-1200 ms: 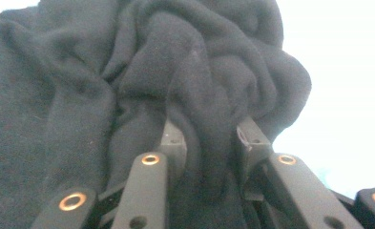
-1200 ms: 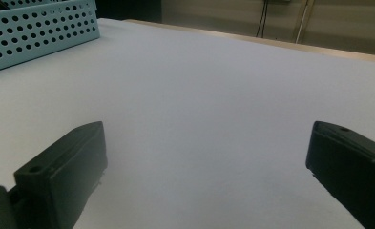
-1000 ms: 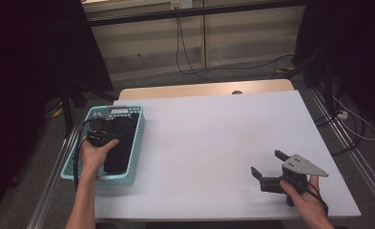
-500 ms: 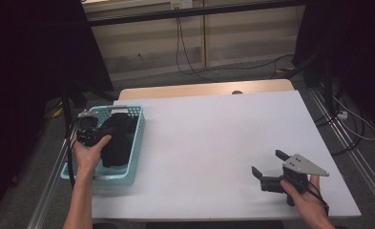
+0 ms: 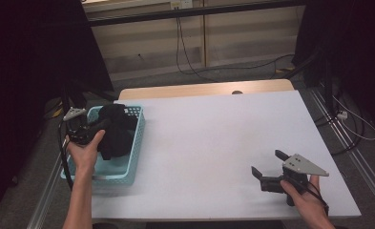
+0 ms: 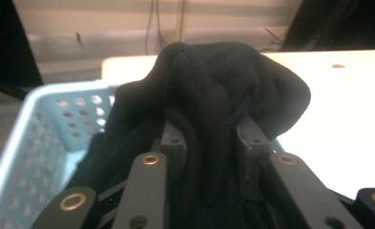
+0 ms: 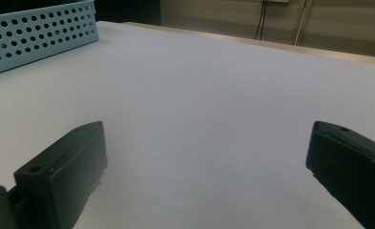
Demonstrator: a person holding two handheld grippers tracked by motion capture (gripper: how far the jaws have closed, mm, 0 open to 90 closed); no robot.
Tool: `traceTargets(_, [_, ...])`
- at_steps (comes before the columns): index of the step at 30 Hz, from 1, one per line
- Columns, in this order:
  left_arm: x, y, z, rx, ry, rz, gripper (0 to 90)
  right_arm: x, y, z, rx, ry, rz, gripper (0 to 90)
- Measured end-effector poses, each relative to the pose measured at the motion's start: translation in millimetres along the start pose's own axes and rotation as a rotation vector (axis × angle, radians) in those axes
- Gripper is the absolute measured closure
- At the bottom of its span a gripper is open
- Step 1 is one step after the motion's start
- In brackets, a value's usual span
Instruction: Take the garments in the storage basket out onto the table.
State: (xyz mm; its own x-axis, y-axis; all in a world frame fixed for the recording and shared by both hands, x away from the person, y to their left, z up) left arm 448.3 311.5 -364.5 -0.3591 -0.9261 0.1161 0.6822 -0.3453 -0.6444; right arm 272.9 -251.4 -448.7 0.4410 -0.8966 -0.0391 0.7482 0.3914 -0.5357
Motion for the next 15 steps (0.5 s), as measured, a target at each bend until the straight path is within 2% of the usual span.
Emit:
traceTargets(3, [-0.2,-4.7,0.8,0.043,-0.004,0.017,70.5,0.3,0.1,0.0,0.0,0.002,0.0,0.0])
traceTargets(5, [-1.0,-8.8,1.4,0.075,-0.019,0.004,70.5,0.7,0.2,0.0,0.0,0.004,0.0,0.0])
traceTargets(8, [-0.9,-14.9,2.1,0.122,-0.014,0.009,70.5,0.8,0.0,0.0,0.001,0.003,0.002,0.0])
traceTargets(15, [0.4,-23.8,4.6,0.171,-0.014,0.019,70.5,0.6,-0.3,0.1,0.002,0.005,0.001,0.0])
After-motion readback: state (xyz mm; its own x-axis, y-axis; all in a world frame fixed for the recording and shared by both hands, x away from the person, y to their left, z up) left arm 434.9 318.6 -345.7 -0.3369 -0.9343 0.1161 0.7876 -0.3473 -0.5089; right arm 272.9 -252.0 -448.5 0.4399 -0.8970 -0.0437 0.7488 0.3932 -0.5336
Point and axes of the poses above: each handheld gripper's, and its own axes: y roughly forward along the jaws, z roughly out of its top, x roughly to its right, the point moved 1 cm from there along y, roughly forward along the jaws, and after that the axes turned 13 degrees about -x, right-handed, at the moved point
